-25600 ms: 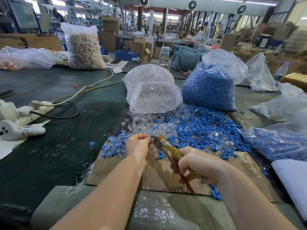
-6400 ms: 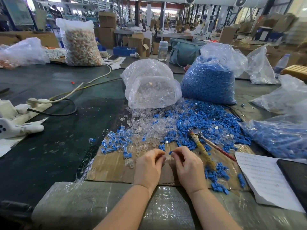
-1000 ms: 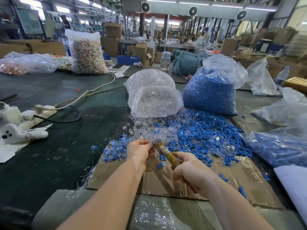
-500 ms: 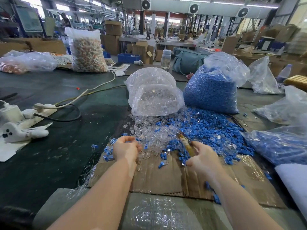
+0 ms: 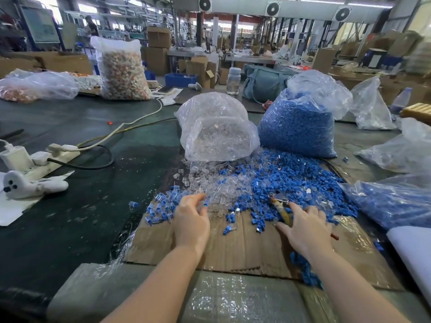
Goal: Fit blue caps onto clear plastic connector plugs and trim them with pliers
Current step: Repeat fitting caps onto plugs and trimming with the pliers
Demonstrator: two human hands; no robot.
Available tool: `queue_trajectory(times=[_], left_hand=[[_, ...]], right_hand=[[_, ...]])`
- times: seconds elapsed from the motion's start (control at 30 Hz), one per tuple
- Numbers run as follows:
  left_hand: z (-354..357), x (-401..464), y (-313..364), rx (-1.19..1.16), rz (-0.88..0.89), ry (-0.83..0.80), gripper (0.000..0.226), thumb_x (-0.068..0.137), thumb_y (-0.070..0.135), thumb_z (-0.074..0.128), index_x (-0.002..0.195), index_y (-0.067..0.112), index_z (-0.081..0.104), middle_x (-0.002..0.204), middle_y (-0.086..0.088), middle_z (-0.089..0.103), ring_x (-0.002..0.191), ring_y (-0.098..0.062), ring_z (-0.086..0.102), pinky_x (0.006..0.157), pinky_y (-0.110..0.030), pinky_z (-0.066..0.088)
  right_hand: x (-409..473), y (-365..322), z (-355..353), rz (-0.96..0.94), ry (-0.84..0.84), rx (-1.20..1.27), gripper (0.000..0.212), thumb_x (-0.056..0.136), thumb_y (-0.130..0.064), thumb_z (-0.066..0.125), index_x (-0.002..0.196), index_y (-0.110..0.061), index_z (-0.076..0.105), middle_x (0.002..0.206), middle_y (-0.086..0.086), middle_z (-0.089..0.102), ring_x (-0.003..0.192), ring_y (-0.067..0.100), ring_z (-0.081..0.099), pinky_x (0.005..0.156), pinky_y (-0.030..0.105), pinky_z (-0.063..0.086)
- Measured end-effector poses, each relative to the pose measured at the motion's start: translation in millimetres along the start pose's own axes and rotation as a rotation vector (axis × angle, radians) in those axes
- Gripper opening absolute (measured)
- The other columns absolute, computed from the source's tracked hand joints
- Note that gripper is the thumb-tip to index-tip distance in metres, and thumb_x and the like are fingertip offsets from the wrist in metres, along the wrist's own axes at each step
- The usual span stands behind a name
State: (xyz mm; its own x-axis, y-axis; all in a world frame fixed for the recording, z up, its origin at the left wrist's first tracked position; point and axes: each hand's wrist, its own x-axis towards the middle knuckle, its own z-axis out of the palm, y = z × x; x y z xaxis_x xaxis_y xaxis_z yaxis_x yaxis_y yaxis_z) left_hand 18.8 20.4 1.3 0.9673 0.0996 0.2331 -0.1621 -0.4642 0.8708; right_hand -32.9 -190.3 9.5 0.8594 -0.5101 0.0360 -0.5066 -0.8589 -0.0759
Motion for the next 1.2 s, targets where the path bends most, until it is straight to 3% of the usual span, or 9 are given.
queue_trajectory(times=[0.07,0.17,0.23,0.33,0.43,0.57,0.77,1.03,1.2], left_hand=[[10,-13,0,0.034,0.073,-0.074,0.028,0.09,0.003,0.054,0.114,0.013,0.062,0.113,0.001,0.06,0.084,0.001,0.052,0.077,-0.003,0.041],[21,-27,-4,0.077,0.122,-0.15,0.023,0.09,0.01,0.055,0.111,0.015,0.063,0.105,0.006,0.06,0.094,-0.005,0.053,0.09,-0.016,0.044],[26,-31,-8,0.117,0.173,-0.146,0.022,0.09,0.013,0.056,0.11,0.016,0.064,0.1,0.011,0.057,0.096,-0.005,0.05,0.09,-0.013,0.039],[28,-33,-12,0.165,0.238,-0.146,0.022,0.09,0.013,0.057,0.111,0.016,0.064,0.097,0.013,0.054,0.095,-0.001,0.043,0.084,-0.001,0.028],[28,-34,-15,0.205,0.283,-0.164,0.025,0.092,0.015,0.055,0.116,0.017,0.062,0.103,0.01,0.056,0.096,0.0,0.037,0.085,0.003,0.021],[28,-37,-18,0.261,0.336,-0.183,0.035,0.095,0.019,0.05,0.129,0.02,0.053,0.112,0.011,0.054,0.102,0.001,0.036,0.09,-0.003,0.017],[29,-40,-19,0.28,0.362,-0.196,0.037,0.095,0.021,0.049,0.132,0.02,0.049,0.115,0.01,0.053,0.109,-0.002,0.04,0.096,-0.01,0.026],[28,-40,-17,0.261,0.386,-0.192,0.037,0.094,0.021,0.052,0.131,0.019,0.051,0.112,0.009,0.049,0.106,-0.002,0.039,0.097,-0.013,0.031],[23,-40,-12,0.225,0.421,-0.151,0.031,0.087,0.015,0.062,0.118,0.015,0.061,0.106,0.005,0.054,0.1,-0.005,0.043,0.09,-0.014,0.035]], right_hand=[[-1,-1,2,-0.008,-0.008,-0.02,0.069,0.088,-0.062,0.042,0.145,-0.027,0.025,0.136,0.011,0.039,0.127,0.03,0.035,0.102,0.044,0.034],[-5,-4,2,0.003,-0.013,-0.026,0.068,0.089,-0.063,0.04,0.146,-0.03,0.023,0.142,0.009,0.034,0.132,0.03,0.029,0.109,0.05,0.023],[-11,-10,3,-0.051,0.101,-0.025,0.063,0.09,-0.058,0.043,0.144,-0.03,0.027,0.142,0.006,0.036,0.132,0.026,0.029,0.11,0.048,0.019],[-20,-23,10,-0.245,0.281,0.098,0.042,0.092,-0.039,0.051,0.131,-0.026,0.049,0.13,-0.001,0.049,0.12,0.019,0.041,0.103,0.038,0.029],[-27,-37,20,-0.277,0.261,0.109,0.029,0.094,-0.035,0.046,0.121,-0.028,0.055,0.126,-0.004,0.05,0.117,0.018,0.043,0.099,0.036,0.032],[-29,-42,30,-0.209,0.255,0.097,0.019,0.095,-0.024,0.045,0.108,-0.023,0.059,0.117,0.001,0.053,0.111,0.023,0.047,0.093,0.036,0.034],[-35,-46,36,-0.249,0.275,0.271,0.017,0.085,0.0,0.057,0.097,-0.005,0.067,0.096,0.012,0.062,0.088,0.032,0.055,0.083,0.041,0.044],[-39,-49,29,-0.318,0.295,0.453,0.014,0.087,-0.009,0.062,0.099,-0.009,0.067,0.097,0.004,0.064,0.093,0.025,0.056,0.084,0.036,0.043],[-42,-64,22,-0.428,0.168,0.691,0.011,0.09,-0.017,0.061,0.098,-0.018,0.067,0.093,-0.006,0.066,0.092,0.012,0.056,0.082,0.026,0.044]])
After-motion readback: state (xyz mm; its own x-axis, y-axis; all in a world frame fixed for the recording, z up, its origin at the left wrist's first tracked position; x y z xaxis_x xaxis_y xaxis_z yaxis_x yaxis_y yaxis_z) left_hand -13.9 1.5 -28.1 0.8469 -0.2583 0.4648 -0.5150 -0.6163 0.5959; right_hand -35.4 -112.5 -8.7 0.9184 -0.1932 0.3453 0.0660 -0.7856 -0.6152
